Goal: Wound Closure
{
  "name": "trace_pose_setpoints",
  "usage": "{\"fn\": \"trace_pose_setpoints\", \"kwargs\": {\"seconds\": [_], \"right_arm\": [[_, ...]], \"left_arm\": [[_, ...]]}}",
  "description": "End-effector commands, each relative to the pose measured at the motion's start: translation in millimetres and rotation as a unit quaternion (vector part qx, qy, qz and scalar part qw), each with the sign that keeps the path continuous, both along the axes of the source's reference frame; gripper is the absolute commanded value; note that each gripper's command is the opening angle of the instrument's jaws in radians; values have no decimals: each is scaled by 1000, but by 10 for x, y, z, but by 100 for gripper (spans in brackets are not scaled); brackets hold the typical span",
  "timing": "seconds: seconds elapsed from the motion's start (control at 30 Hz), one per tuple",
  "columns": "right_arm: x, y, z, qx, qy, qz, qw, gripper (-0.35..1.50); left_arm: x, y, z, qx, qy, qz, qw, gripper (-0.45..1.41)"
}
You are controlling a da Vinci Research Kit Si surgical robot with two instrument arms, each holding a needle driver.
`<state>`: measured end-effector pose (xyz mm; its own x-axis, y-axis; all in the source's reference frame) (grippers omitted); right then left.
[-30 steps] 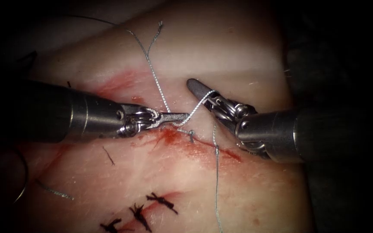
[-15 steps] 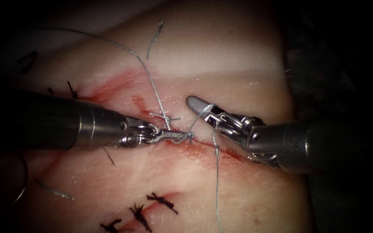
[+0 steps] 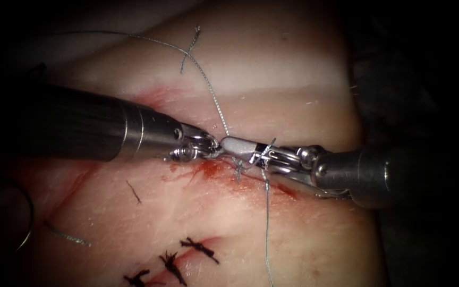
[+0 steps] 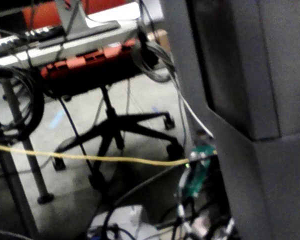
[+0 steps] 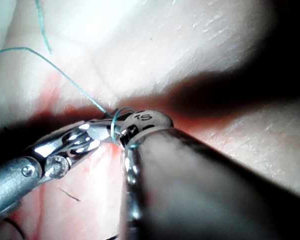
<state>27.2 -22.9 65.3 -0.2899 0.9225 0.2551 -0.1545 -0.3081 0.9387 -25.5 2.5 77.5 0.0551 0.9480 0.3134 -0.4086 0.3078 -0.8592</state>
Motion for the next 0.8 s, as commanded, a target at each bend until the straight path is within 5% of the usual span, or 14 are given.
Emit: {"fn": "trace_pose_setpoints", "kwargs": {"seconds": [0.03,0.5,0.8], "right_arm": [[7,-2,3,1,0,-4,1000,-35],[4,-2,-4,20,-16,-108,994,-35],[0,0,-25,59,-76,-265,959,-35]], "left_arm": [[-5,-1,6,-1,1,-2,1000,-45],[-25,20,5,-39,5,-1,999,-45],[-42,11,2,-55,-11,24,998,-45]]}}
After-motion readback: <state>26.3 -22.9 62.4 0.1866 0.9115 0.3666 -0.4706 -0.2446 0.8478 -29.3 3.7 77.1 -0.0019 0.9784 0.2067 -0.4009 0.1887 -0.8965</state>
